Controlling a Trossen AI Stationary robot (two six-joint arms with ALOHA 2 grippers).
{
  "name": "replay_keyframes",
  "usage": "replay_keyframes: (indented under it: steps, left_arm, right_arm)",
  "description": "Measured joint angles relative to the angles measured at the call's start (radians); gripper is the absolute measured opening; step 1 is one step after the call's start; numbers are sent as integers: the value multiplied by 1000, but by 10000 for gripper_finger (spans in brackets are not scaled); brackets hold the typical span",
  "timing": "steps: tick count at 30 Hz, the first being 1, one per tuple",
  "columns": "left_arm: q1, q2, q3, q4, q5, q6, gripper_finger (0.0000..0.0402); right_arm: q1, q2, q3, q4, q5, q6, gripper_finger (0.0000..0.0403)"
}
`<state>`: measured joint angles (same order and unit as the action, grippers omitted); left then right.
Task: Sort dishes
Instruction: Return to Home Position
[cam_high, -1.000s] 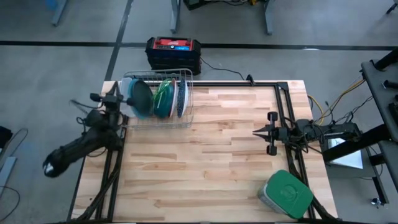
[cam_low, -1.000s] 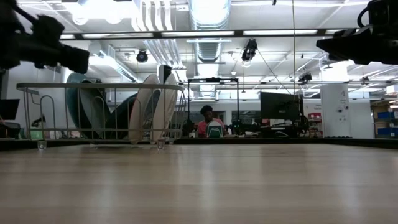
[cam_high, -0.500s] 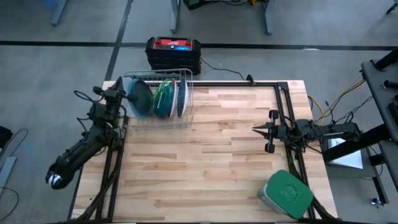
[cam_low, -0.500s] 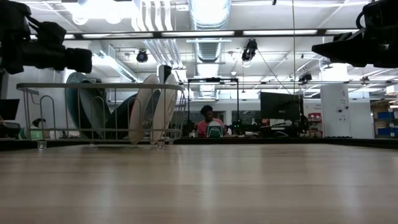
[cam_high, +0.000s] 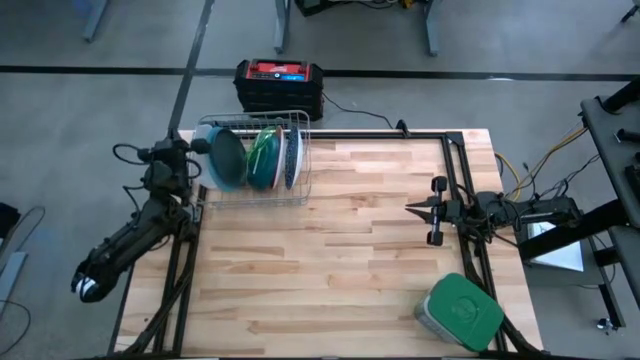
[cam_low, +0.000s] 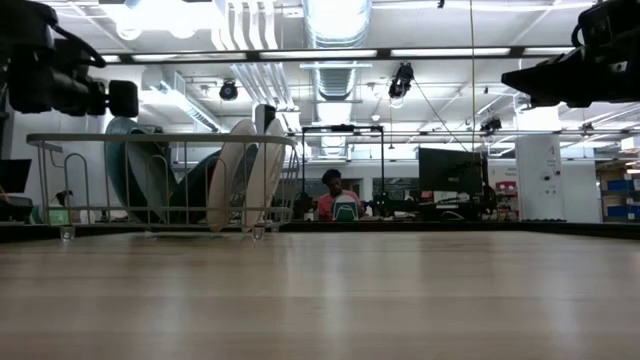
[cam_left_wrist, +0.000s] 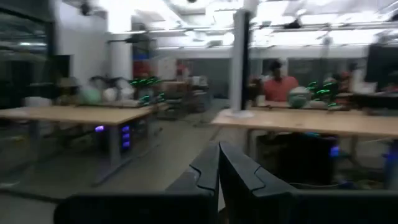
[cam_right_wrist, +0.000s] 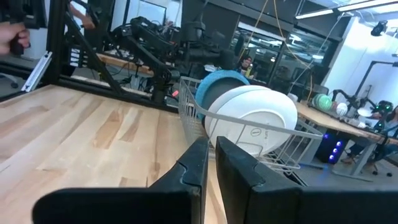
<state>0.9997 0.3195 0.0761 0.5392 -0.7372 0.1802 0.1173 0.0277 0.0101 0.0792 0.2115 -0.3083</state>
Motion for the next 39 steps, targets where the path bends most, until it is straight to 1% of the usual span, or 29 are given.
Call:
replay_keyframes:
  steps: [2,7,11,17,19,21,24,26,29,31,35,37,39]
  left_arm:
    - [0,24,4,-4,-33,9,0]
    - [0,78,8,45,-32,54,0]
    - [-2,85,26,41,-32,44,0]
    - [-2,70,75,2,-38,-65,0]
    - [-2,75,75,-42,-59,-86,0]
    - [-2,82,75,-81,-82,-146,0]
    - [-2,92,76,-163,-91,-222,0]
    - [-1,97,78,-178,-137,-267,0]
    - [0,91,75,-162,-295,-362,0]
    - [1,83,76,-151,-348,-423,0]
    - [9,96,76,-159,-404,-401,0]
    - [8,109,76,-166,-403,-407,0]
    - [9,125,76,-220,-386,-404,0]
  right_arm:
    - [0,0,0,0,0,0,24]
    - [0,0,0,0,0,-4,30]
    - [0,0,0,0,0,-4,34]
    - [0,0,0,0,-1,-5,29]
    - [0,0,0,0,-1,-5,28]
    - [0,0,0,0,-1,-6,29]
    - [0,0,0,0,-1,-6,33]
    - [0,0,0,0,-1,-6,35]
    - [0,0,0,0,-1,-6,39]
    - [0,0,0,0,-1,-6,40]
    - [0,0,0,0,-1,-6,42]
    - [0,0,0,0,-1,-6,39]
    - [0,0,0,0,-1,-6,36]
